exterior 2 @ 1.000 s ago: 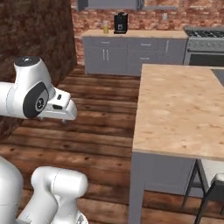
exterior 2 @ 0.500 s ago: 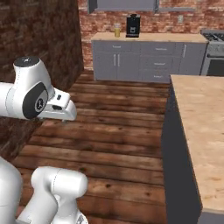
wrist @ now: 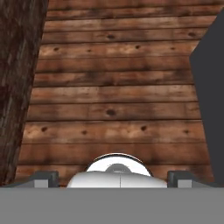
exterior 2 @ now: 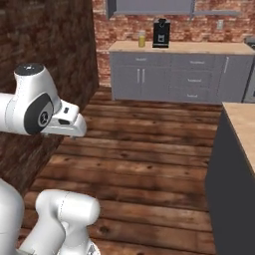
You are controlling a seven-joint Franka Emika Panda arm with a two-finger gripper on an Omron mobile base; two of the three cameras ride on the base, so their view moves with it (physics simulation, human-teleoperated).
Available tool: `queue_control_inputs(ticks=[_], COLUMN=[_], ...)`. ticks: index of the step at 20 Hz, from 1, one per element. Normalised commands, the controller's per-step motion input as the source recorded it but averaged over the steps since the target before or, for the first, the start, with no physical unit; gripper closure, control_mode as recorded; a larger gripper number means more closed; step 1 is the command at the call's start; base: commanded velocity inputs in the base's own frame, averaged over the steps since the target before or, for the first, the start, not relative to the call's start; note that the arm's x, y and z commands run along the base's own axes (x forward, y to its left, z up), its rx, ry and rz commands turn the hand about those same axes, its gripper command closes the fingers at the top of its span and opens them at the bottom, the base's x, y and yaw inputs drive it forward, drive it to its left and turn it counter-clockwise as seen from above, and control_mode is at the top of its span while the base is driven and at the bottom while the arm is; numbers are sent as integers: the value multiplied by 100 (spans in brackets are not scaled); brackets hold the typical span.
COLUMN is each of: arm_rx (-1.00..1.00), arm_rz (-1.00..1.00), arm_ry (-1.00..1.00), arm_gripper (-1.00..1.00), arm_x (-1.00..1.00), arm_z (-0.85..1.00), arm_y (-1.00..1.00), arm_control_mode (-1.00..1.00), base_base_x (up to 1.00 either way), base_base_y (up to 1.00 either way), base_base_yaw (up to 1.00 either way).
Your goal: There is a tray on the dining counter. Grab the cup, mug, and pitcher and place them on the tray. The pitcher may be placed next to the tray if it cannot fit the tray.
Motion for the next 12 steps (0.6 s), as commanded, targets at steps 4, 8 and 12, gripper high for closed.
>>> queue_control_inputs(ticks=[4,8,12], arm_rx=[0,0,0], arm_rz=[0,0,0], arm_ry=[0,0,0], arm_gripper=[-100,-100,-100], arm_x=[0,0,0], arm_z=[0,0,0], arm_y=[0,0,0], arm_control_mode=[100,100,100], base_base_x=[100,100,100], base_base_y=[20,13,16], base_base_yaw=[0,0,0])
